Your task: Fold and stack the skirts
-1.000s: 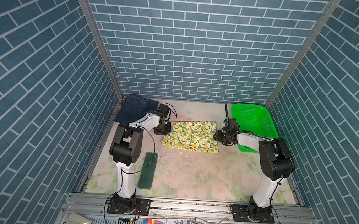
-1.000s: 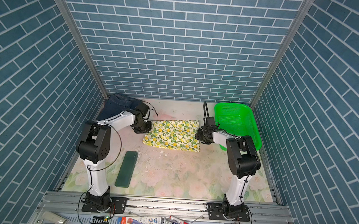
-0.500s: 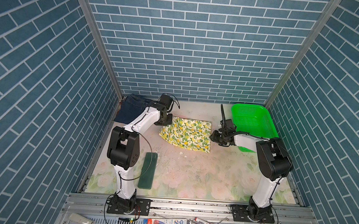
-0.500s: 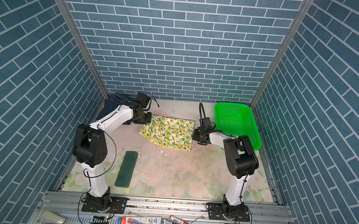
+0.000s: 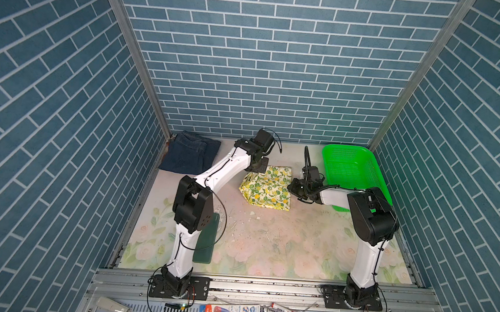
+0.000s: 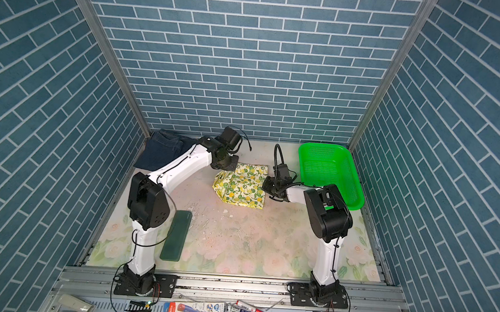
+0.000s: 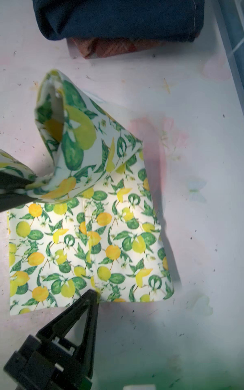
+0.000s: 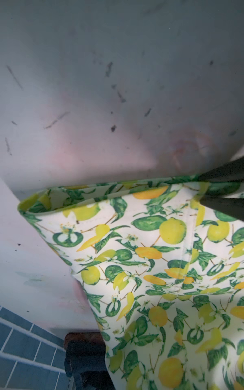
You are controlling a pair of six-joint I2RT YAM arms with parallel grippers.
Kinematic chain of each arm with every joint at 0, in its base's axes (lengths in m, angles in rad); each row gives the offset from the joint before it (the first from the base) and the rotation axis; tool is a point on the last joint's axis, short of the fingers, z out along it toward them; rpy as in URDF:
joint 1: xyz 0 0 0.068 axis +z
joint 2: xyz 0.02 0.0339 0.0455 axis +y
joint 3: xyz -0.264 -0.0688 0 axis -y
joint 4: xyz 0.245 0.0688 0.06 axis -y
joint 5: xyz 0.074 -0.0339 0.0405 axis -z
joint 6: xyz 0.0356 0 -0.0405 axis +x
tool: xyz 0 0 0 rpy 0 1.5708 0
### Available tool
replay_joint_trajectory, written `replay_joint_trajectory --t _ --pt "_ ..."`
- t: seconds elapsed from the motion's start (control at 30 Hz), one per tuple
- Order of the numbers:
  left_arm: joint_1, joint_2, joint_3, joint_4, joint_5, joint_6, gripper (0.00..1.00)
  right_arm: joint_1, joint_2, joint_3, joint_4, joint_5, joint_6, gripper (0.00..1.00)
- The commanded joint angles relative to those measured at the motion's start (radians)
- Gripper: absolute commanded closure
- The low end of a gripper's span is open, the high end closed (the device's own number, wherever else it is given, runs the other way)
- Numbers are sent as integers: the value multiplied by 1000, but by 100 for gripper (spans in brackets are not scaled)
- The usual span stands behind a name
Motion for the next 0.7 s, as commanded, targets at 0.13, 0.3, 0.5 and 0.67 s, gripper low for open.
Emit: replay_joint_trajectory --t 0.13,0.3,0.5,0.67 --pt "-92 100 107 -85 15 3 100 27 55 -59 28 -24 91 86" --pt "-114 141 142 -69 87 -32 100 28 54 -90 81 -28 124 87" --pt "-124 189 162 -39 157 -73 100 26 50 -137 148 -43 155 85" --pt "-128 217 172 -8 190 -108 100 24 48 -168 191 -64 170 80"
